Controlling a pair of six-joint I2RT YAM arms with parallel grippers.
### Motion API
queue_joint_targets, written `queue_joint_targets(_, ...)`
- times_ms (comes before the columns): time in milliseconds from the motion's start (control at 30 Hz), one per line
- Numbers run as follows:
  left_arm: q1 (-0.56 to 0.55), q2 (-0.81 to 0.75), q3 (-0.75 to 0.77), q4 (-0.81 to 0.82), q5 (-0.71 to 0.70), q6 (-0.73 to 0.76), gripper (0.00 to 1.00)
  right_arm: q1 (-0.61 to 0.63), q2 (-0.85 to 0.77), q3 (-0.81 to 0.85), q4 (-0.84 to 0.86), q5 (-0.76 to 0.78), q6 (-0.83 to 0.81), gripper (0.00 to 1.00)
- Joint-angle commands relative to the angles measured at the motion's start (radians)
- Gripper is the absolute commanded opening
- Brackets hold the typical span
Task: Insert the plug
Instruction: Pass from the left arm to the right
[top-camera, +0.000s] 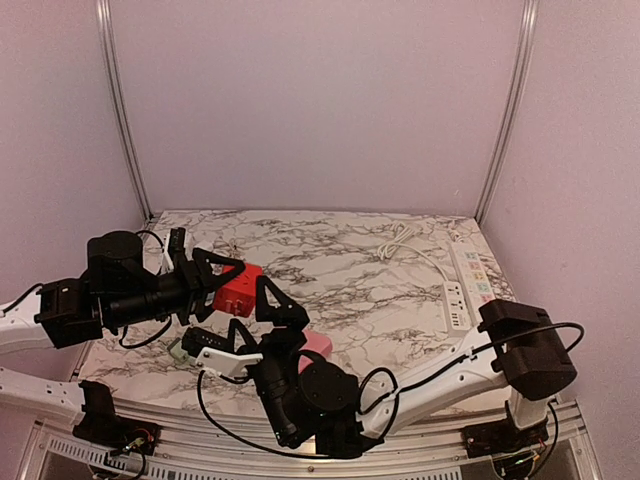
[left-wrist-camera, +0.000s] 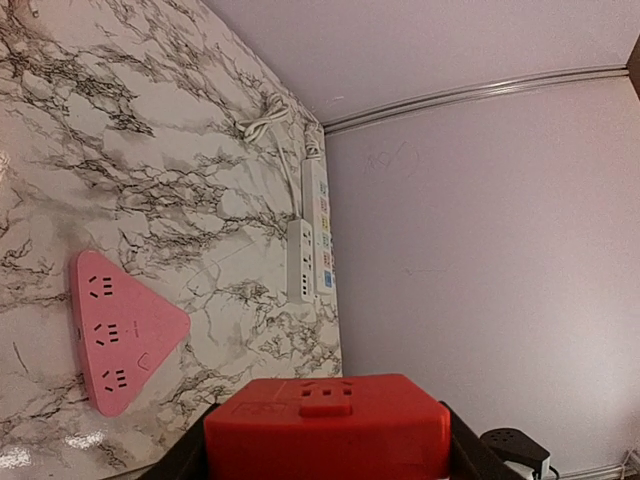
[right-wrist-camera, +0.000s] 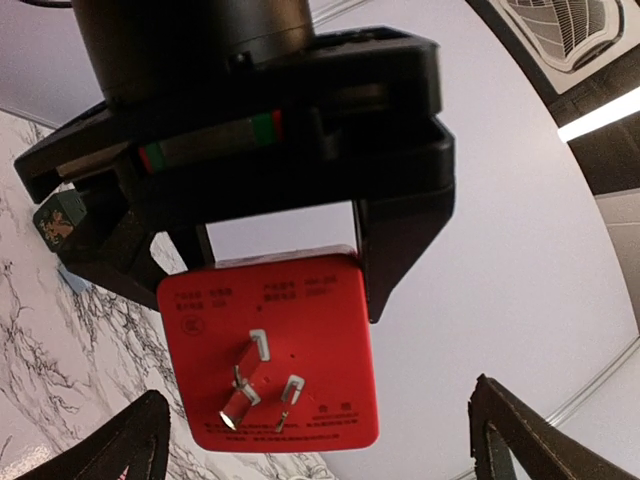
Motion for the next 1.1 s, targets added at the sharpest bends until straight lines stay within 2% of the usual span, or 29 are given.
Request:
queue_joint_targets(0,-0.009,-0.028,-0.004,0.089,-0.011,-0.007,0.30,-0.006,0.059,0.062,0.138,0.031,-0.111,0.98)
queue_joint_targets(533,-0.020,-0.033,-0.012,0.098,-0.010,-0.011,0.30,-0.019,0.097,0.113,0.134,0.027,-0.165,0.87)
queue_joint_targets(700,-0.024,-0.028,-0.017,0.105,-0.009,-0.015,0.30,-0.022,0.094,0.121,0.071,0.027,-0.152,0.72)
queue_joint_targets(933,-0.029,-0.018,-0.013,0.125,0.002,-0.017,0.30,-0.035,0.099,0.126,0.029,0.030,-0.174,0.71)
queue_joint_targets(1067,-0.030,-0.010,-0.011,0.136,0.012,-0.016,0.30,-0.042,0.109,0.133,0.029,0.033,-0.205,0.64)
